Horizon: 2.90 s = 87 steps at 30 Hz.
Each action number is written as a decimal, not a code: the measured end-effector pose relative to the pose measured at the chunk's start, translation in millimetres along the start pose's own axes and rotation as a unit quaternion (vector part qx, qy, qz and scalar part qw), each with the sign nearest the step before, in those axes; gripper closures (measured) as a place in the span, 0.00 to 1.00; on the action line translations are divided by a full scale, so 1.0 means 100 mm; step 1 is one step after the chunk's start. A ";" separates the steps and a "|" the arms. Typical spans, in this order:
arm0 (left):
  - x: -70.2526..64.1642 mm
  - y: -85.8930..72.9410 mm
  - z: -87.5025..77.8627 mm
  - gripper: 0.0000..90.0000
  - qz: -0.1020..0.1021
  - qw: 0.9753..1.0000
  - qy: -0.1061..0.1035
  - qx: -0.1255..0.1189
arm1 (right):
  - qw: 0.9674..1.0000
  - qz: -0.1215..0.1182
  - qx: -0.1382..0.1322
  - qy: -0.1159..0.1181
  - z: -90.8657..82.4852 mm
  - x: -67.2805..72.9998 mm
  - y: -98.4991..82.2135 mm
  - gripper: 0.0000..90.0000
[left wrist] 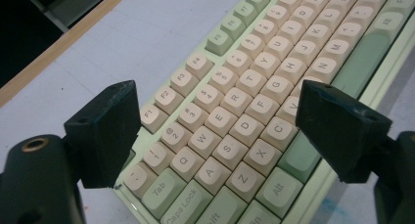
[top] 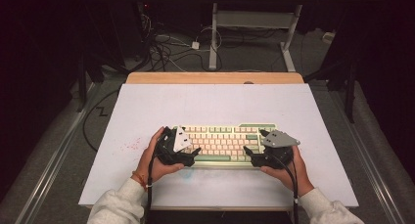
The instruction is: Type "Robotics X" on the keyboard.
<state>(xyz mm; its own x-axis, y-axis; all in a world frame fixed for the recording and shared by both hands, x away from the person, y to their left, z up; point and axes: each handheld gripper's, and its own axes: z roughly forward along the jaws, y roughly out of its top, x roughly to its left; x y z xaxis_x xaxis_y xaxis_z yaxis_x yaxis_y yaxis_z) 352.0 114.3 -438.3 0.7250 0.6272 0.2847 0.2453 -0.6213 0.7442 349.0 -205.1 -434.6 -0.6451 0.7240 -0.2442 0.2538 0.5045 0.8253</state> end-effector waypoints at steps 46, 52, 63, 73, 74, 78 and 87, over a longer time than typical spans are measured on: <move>0.04 -0.36 -0.49 0.18 0.002 0.999 0.037 -0.019 | 0.998 -0.016 -0.027 -0.062 -0.66 -0.19 -0.17 0.23; 0.06 -0.49 -0.55 0.18 -0.002 0.999 0.040 -0.015 | 0.998 -0.007 -0.023 -0.065 -0.70 -0.23 -0.25 0.23; 0.11 -0.71 -0.61 0.18 -0.013 0.999 0.044 0.005 | 0.997 0.004 -0.014 -0.076 -0.73 -0.31 -0.40 0.22; 0.14 -0.88 -0.63 0.18 -0.027 0.998 0.043 0.022 | 0.996 0.017 -0.008 -0.085 -0.79 -0.35 -0.55 0.22; 0.14 -0.90 -0.63 0.18 -0.031 0.998 0.041 0.023 | 0.996 0.022 -0.008 -0.085 -0.80 -0.36 -0.57 0.22; 0.14 -0.94 -0.64 0.18 -0.035 0.998 0.035 0.027 | 0.996 0.028 -0.006 -0.088 -0.83 -0.38 -0.65 0.21; 0.13 -1.03 -0.67 0.18 -0.043 0.998 0.035 0.038 | 0.994 0.039 0.012 -0.101 -0.85 -0.37 -0.82 0.18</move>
<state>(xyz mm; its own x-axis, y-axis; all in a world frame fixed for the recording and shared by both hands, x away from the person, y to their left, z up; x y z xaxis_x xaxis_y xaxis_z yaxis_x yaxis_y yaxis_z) 293.3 218.1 -470.8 0.6538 0.7089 0.2647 0.3547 -0.5961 0.7203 290.7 -313.6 -449.7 -0.4662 0.8395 -0.2792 0.3159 0.4527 0.8338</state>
